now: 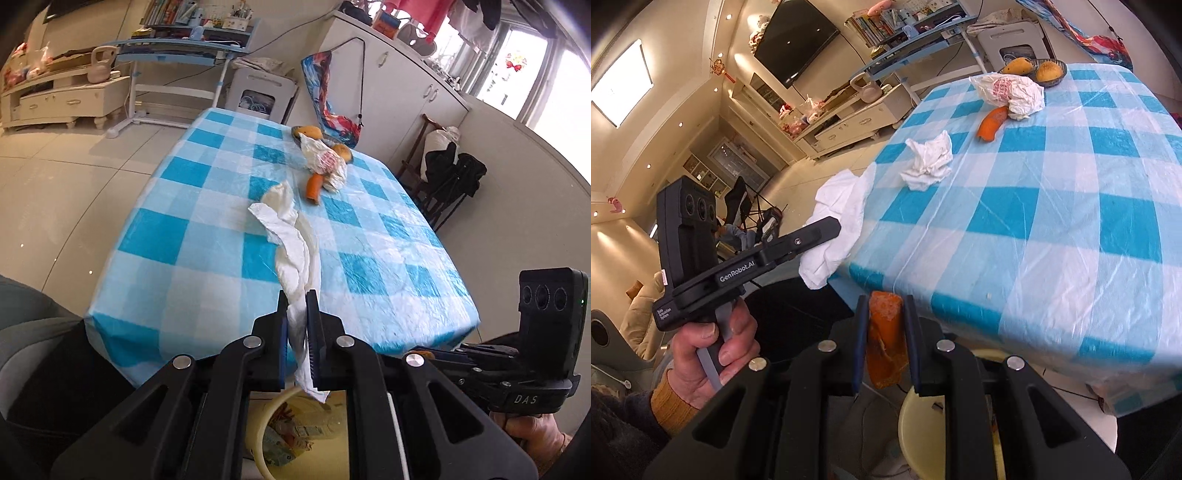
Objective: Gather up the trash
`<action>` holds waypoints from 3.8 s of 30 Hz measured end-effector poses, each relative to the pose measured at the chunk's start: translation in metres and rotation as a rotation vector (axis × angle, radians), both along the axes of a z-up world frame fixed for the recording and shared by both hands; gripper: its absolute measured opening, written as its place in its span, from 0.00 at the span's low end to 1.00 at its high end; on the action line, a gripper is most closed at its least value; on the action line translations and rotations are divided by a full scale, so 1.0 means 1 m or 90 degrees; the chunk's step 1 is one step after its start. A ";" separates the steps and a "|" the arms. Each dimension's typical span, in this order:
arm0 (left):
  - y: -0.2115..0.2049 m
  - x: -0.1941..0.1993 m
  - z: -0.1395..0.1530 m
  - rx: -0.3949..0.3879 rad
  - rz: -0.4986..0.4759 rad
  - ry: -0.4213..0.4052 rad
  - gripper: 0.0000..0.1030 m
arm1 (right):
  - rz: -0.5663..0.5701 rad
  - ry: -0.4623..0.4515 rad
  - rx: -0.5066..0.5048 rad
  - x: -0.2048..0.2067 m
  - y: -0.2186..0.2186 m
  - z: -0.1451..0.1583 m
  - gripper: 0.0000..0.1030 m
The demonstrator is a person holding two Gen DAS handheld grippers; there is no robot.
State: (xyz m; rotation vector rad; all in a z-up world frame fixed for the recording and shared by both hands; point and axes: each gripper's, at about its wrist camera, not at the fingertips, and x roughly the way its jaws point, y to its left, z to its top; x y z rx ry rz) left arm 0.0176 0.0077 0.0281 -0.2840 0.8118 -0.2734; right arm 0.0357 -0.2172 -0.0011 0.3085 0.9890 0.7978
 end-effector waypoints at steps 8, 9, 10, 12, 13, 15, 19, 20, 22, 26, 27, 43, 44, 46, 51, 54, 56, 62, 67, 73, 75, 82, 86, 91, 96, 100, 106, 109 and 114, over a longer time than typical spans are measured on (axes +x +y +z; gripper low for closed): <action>-0.048 -0.045 -0.034 0.059 -0.075 0.052 0.09 | -0.002 0.037 -0.055 -0.035 -0.006 -0.023 0.44; -0.054 -0.049 -0.038 0.074 -0.086 0.056 0.09 | -0.009 0.024 -0.061 -0.036 -0.007 -0.020 0.48; -0.059 -0.053 -0.041 0.089 -0.098 0.060 0.09 | -0.018 0.014 -0.062 -0.036 -0.009 -0.018 0.50; -0.067 -0.058 -0.045 0.107 -0.121 0.068 0.09 | -0.043 0.004 -0.068 -0.036 -0.014 -0.018 0.55; -0.071 -0.059 -0.048 0.110 -0.137 0.079 0.09 | -0.059 0.002 -0.069 -0.034 -0.018 -0.019 0.57; -0.079 -0.061 -0.058 0.117 -0.177 0.109 0.09 | -0.090 -0.003 -0.055 -0.031 -0.027 -0.017 0.60; -0.088 -0.064 -0.063 0.119 -0.212 0.118 0.29 | -0.144 -0.036 -0.034 -0.031 -0.038 -0.011 0.75; -0.086 -0.065 -0.061 0.121 -0.203 0.110 0.38 | -0.151 -0.042 -0.034 -0.031 -0.039 -0.010 0.76; -0.078 -0.065 -0.055 0.111 -0.171 0.089 0.59 | -0.158 -0.047 -0.038 -0.030 -0.039 -0.010 0.78; -0.051 -0.062 -0.042 0.070 -0.084 0.045 0.64 | -0.160 -0.062 -0.055 -0.028 -0.034 -0.009 0.87; -0.043 -0.062 -0.039 0.064 -0.056 0.029 0.67 | -0.159 -0.067 -0.060 -0.028 -0.032 -0.009 0.87; -0.007 -0.062 -0.016 0.065 0.066 -0.057 0.79 | -0.170 -0.193 -0.269 -0.032 0.000 -0.010 0.93; -0.006 -0.061 -0.016 0.065 0.068 -0.056 0.79 | -0.163 -0.186 -0.265 -0.032 0.001 -0.012 0.93; -0.006 -0.061 -0.017 0.062 0.074 -0.054 0.79 | -0.151 -0.173 -0.260 -0.032 0.004 -0.015 0.93; -0.004 -0.060 -0.019 0.061 0.083 -0.048 0.80 | -0.130 -0.171 -0.270 -0.036 0.012 -0.017 0.93; -0.005 -0.059 -0.019 0.063 0.085 -0.045 0.80 | -0.122 -0.174 -0.273 -0.037 0.014 -0.017 0.93; -0.005 -0.058 -0.020 0.064 0.085 -0.044 0.80 | -0.121 -0.174 -0.273 -0.037 0.014 -0.018 0.93; -0.005 -0.058 -0.021 0.064 0.087 -0.041 0.80 | -0.123 -0.169 -0.271 -0.036 0.014 -0.018 0.93; -0.004 -0.058 -0.022 0.062 0.090 -0.039 0.80 | -0.120 -0.168 -0.273 -0.037 0.015 -0.019 0.93; -0.003 -0.058 -0.022 0.061 0.091 -0.037 0.80 | -0.119 -0.164 -0.275 -0.037 0.015 -0.020 0.93; -0.003 -0.057 -0.022 0.061 0.092 -0.037 0.80 | -0.120 -0.164 -0.274 -0.037 0.015 -0.020 0.93; -0.003 -0.057 -0.022 0.060 0.093 -0.037 0.80 | -0.121 -0.164 -0.273 -0.037 0.014 -0.021 0.93; -0.002 -0.057 -0.022 0.060 0.094 -0.037 0.80 | -0.122 -0.164 -0.272 -0.037 0.014 -0.020 0.93; -0.002 -0.057 -0.022 0.060 0.093 -0.037 0.80 | -0.122 -0.164 -0.272 -0.037 0.014 -0.020 0.93; -0.002 -0.057 -0.022 0.060 0.093 -0.037 0.80 | -0.122 -0.164 -0.272 -0.037 0.014 -0.020 0.93; -0.002 -0.057 -0.022 0.060 0.094 -0.037 0.80 | -0.122 -0.164 -0.273 -0.037 0.014 -0.020 0.93; 0.000 -0.056 -0.022 0.057 0.098 -0.038 0.80 | -0.122 -0.164 -0.271 -0.037 0.014 -0.020 0.93; 0.003 -0.056 -0.020 0.051 0.105 -0.042 0.80 | -0.128 -0.162 -0.261 -0.037 0.012 -0.018 0.93; 0.009 -0.056 -0.012 0.039 0.124 -0.056 0.80 | -0.156 -0.142 -0.223 -0.031 0.000 -0.013 0.93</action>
